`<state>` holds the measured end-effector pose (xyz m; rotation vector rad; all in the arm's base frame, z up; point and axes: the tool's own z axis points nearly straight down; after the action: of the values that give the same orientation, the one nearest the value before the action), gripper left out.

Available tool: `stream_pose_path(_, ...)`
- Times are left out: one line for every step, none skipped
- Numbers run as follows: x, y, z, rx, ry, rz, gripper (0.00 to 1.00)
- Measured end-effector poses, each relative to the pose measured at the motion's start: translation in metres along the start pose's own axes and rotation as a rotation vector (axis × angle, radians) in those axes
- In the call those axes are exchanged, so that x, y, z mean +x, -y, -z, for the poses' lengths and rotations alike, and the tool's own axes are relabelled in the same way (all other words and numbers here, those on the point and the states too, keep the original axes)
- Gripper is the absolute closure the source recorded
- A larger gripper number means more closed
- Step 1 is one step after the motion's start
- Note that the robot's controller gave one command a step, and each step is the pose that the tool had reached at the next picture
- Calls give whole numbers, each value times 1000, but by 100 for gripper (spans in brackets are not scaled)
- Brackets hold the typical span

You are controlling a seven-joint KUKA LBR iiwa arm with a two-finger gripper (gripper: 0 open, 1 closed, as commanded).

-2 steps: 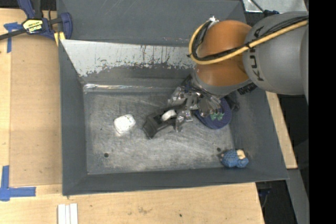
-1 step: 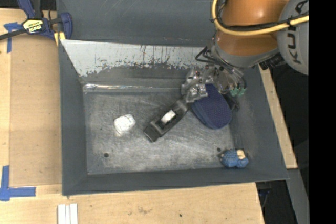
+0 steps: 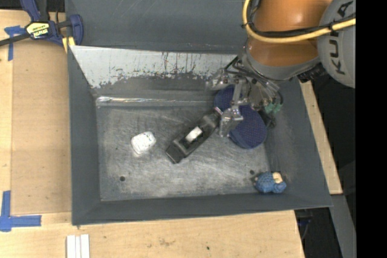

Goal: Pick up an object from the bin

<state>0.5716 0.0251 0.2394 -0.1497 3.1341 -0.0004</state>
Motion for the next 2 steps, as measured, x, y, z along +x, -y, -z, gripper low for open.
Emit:
stream_pose_path(-15,-5,-105,6,19,-124,0)
stream_pose_path(-10,18,-105,1,4,-42,0)
